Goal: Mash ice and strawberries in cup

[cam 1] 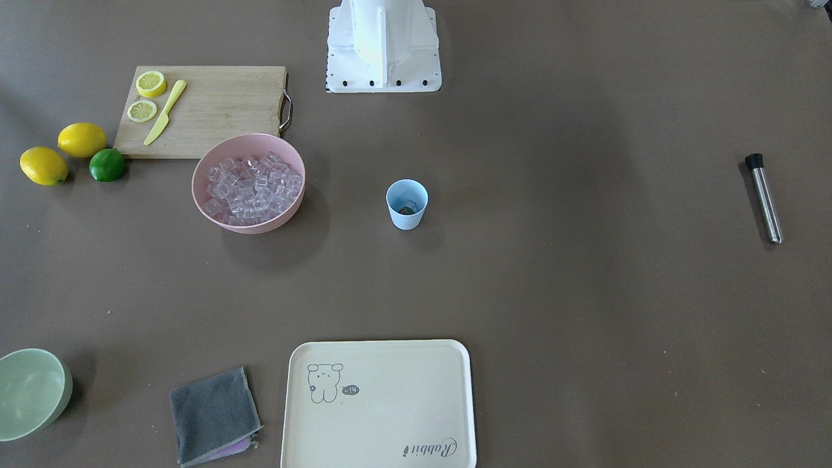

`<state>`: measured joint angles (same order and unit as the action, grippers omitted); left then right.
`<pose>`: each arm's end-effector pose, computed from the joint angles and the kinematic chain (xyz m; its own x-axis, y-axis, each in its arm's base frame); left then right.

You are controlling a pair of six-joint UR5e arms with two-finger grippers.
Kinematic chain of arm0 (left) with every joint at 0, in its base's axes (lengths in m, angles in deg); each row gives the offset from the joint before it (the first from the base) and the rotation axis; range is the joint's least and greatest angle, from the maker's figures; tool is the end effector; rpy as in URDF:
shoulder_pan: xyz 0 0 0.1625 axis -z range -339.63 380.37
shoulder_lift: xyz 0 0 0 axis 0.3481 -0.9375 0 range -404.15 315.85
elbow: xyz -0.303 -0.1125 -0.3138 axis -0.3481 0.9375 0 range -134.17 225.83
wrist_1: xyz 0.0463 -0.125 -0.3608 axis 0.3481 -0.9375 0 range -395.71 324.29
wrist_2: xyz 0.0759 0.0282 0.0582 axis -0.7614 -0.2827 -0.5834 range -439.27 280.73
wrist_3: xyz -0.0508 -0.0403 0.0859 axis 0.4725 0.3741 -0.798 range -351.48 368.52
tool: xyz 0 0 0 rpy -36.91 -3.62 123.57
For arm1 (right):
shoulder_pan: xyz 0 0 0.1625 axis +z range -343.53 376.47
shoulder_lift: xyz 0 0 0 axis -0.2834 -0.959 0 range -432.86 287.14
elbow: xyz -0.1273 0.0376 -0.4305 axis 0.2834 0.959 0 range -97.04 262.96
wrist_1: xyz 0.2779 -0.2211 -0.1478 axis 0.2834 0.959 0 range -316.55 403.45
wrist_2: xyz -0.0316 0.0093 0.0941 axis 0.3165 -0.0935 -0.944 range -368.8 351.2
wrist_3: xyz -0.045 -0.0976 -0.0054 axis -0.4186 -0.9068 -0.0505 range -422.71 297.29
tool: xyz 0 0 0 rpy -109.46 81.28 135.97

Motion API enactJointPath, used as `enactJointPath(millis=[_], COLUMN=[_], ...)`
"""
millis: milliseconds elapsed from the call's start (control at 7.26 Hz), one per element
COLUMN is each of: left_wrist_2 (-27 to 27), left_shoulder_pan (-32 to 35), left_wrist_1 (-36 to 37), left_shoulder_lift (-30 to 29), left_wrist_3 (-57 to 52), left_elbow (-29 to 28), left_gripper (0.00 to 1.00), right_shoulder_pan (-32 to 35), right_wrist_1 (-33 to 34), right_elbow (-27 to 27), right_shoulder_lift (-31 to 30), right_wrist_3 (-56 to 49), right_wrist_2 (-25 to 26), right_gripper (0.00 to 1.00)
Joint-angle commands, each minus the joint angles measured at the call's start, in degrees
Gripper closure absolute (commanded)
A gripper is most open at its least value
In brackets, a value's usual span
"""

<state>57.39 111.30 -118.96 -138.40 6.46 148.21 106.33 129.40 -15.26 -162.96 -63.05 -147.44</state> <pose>-0.0630 -0.4891 0.5642 0.6885 0.1491 -0.7098 -0.0088 0.9803 0.1973 0.0514 -0.4690 0.6104 0.6604 -0.1655 0.7324 0.0061 0.9766 0.2151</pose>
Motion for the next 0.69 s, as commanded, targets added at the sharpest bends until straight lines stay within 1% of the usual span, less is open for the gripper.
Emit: enactJointPath(millis=[0, 275, 551], left_wrist_2=[0.45, 0.45, 0.19], left_shoulder_pan=[1.63, 1.45, 1.36], left_wrist_1=[-0.15, -9.15, -12.61], left_shoulder_lift=[3.02, 4.07, 4.77], left_wrist_3=[-0.05, 0.39, 0.31], left_elbow=[0.54, -3.75, -6.05], left_gripper=[0.01, 0.01, 0.01], right_shoulder_pan=[-0.22, -0.05, 0.65], right_wrist_1=[-0.69, -1.31, -0.53], right_elbow=[0.15, 0.23, 0.14], right_shoulder_lift=[-0.77, -2.36, -2.01], right_wrist_3=[-0.71, -0.72, -0.02], right_wrist_2=[0.21, 0.39, 0.56], right_gripper=[0.00, 0.00, 0.00])
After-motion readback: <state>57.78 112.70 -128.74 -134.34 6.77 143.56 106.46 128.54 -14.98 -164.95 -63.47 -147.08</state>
